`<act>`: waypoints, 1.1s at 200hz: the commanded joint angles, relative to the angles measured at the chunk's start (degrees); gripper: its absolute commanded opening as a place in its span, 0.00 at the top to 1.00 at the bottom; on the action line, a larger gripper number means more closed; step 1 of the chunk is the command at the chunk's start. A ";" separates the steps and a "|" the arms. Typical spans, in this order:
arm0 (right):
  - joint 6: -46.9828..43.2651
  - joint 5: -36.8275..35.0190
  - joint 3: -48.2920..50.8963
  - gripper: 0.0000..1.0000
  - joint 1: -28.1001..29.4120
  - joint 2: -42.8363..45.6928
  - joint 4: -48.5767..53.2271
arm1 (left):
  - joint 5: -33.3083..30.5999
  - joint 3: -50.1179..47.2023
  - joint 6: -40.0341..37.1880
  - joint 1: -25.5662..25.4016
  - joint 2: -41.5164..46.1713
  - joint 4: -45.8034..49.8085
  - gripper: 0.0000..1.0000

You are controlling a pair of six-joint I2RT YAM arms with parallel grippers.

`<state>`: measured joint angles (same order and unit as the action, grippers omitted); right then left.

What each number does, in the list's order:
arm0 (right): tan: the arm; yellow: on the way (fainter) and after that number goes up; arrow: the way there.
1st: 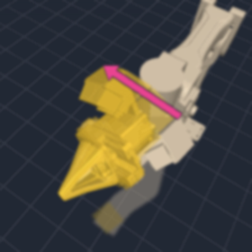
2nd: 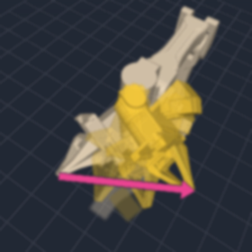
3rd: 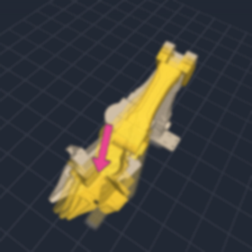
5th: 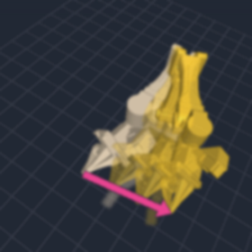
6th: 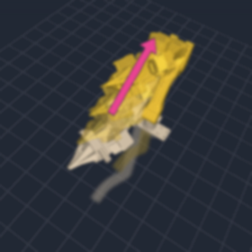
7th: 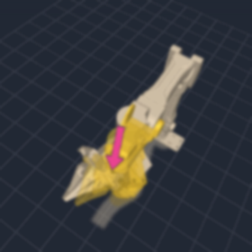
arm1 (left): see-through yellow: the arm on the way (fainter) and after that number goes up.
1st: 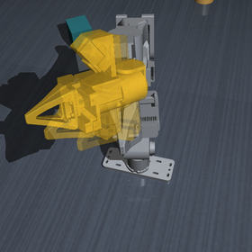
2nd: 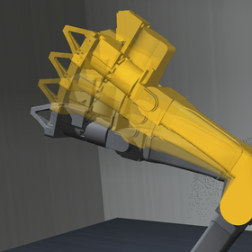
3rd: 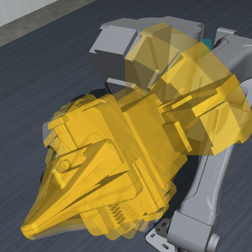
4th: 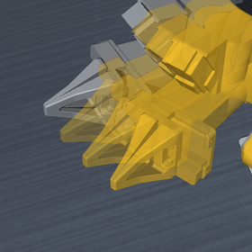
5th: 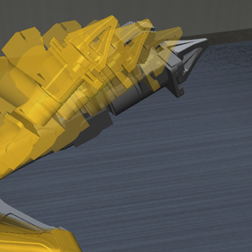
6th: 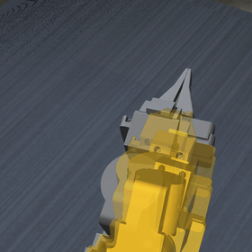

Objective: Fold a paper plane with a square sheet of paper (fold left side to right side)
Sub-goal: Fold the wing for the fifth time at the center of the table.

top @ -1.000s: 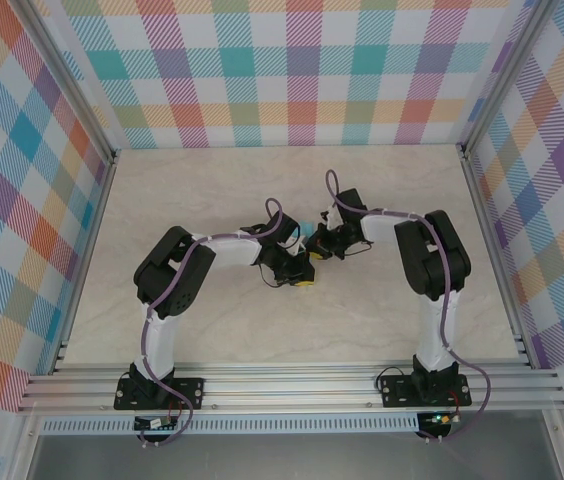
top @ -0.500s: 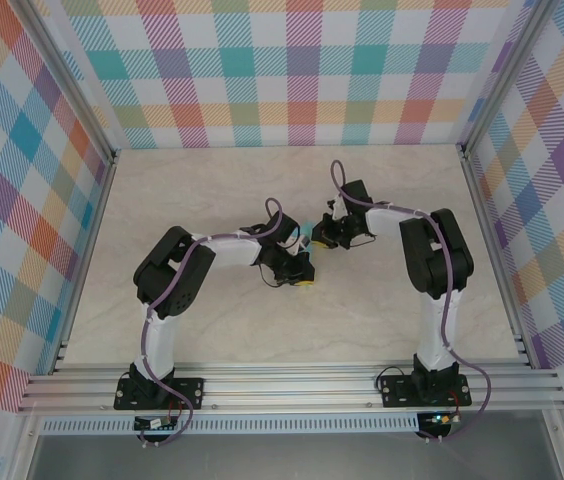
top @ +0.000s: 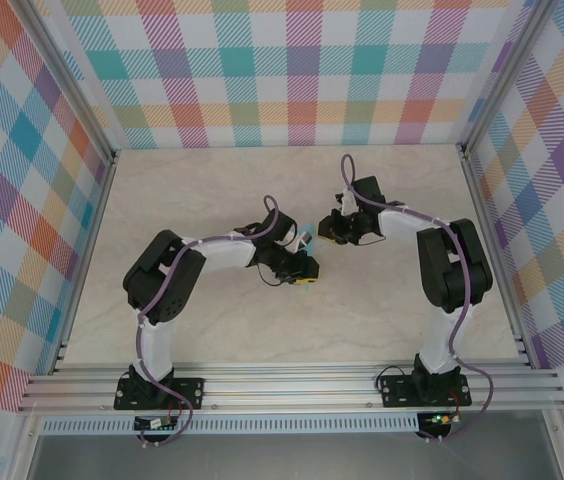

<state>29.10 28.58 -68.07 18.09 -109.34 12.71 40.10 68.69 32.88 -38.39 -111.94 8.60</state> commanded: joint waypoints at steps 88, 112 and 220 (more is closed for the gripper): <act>-2.02 2.79 2.57 0.85 0.01 2.44 0.44 | 1.12 2.64 -1.56 4.07 8.48 0.68 0.66; -2.76 3.09 3.38 0.85 -0.06 3.68 1.80 | -1.95 2.55 -2.58 4.29 8.85 2.71 0.67; 0.39 14.07 2.27 0.84 1.31 0.82 -0.06 | -3.62 12.19 -0.44 7.03 -8.06 3.92 0.85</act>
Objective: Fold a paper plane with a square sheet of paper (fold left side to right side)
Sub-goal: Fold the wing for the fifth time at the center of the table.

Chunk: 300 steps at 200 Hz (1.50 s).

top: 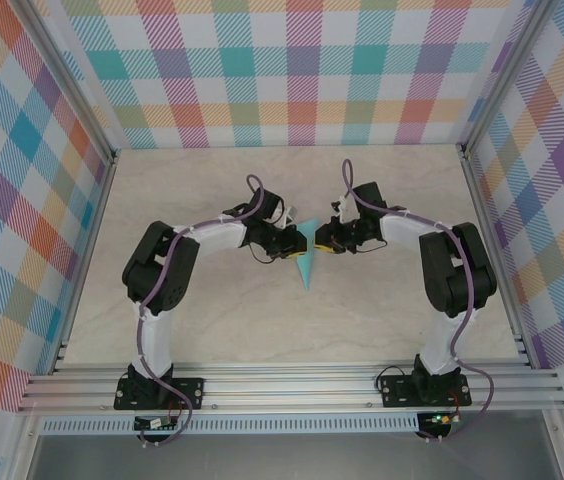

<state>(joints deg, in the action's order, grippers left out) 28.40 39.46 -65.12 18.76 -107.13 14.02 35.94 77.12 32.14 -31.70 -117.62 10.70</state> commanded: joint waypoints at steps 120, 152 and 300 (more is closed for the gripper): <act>2.88 0.98 -4.66 0.85 1.54 -7.01 -1.00 | -2.00 4.94 -1.69 1.48 -4.26 7.20 0.89; 3.27 1.05 -5.27 0.85 1.54 -7.87 -1.29 | -2.37 2.83 -3.76 3.28 -0.62 8.73 0.84; 3.50 0.49 -9.14 0.85 3.11 -11.26 -0.58 | 4.17 -8.03 -1.13 -2.10 6.46 -4.99 0.73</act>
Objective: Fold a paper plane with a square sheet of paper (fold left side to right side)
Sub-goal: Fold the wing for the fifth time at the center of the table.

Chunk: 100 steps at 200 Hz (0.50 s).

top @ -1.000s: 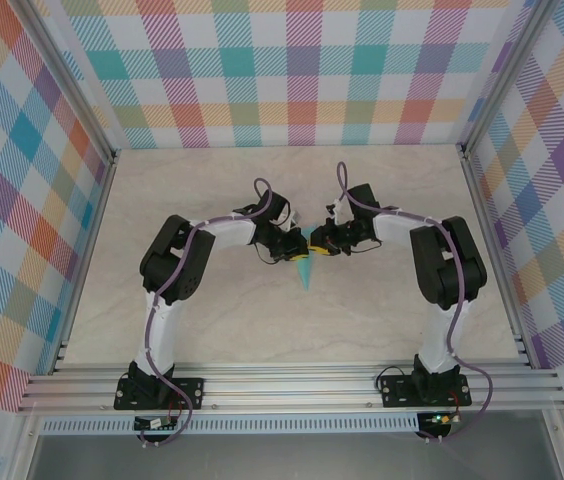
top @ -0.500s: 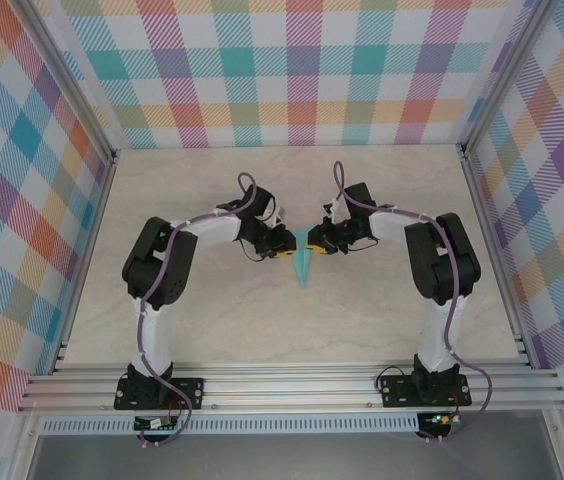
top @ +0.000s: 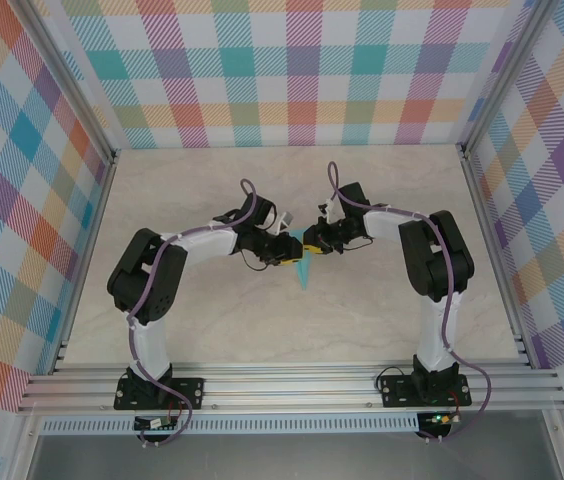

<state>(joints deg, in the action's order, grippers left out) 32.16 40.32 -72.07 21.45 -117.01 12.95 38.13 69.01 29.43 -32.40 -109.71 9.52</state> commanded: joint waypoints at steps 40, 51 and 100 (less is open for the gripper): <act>-0.42 -0.59 -2.28 0.84 0.52 -1.85 0.48 | 1.83 2.00 2.42 -2.96 -4.61 -4.53 0.73; -0.40 -0.59 -2.45 0.84 0.57 -1.98 0.47 | 1.28 2.43 2.40 -3.09 -5.53 -3.95 0.73; -0.83 -1.15 -2.72 0.84 0.52 -1.37 0.58 | -1.54 1.94 2.26 -3.06 -7.83 -1.27 0.74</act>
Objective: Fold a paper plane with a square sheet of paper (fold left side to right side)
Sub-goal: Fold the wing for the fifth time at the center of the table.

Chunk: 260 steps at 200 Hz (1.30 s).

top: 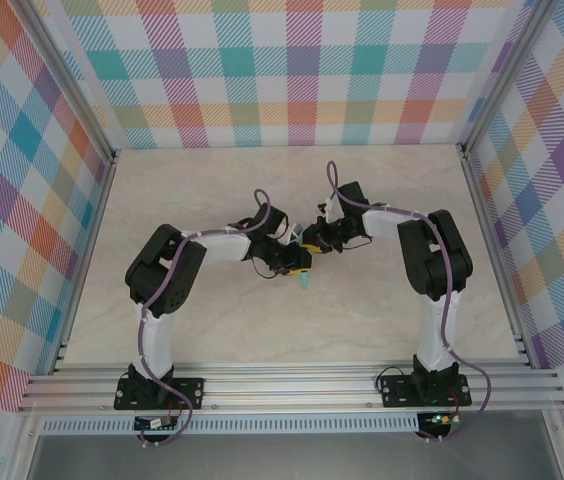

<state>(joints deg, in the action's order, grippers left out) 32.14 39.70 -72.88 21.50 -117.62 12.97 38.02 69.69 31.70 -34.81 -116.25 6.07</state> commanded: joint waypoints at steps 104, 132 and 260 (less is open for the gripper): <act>-5.71 -9.32 4.76 0.98 0.04 9.59 4.72 | -5.27 0.49 -0.46 -0.78 -3.70 7.16 0.84; -3.40 -5.84 6.37 1.00 0.27 8.17 0.62 | -6.00 0.44 -0.40 -0.88 -3.88 7.64 0.86; 0.34 -7.59 3.51 0.99 2.15 0.49 -4.27 | -7.96 0.97 -0.80 -1.32 -3.85 9.40 0.88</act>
<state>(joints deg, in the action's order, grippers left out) 32.80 34.35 -67.31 23.11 -116.01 8.62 33.76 71.11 31.88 -35.29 -117.64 9.98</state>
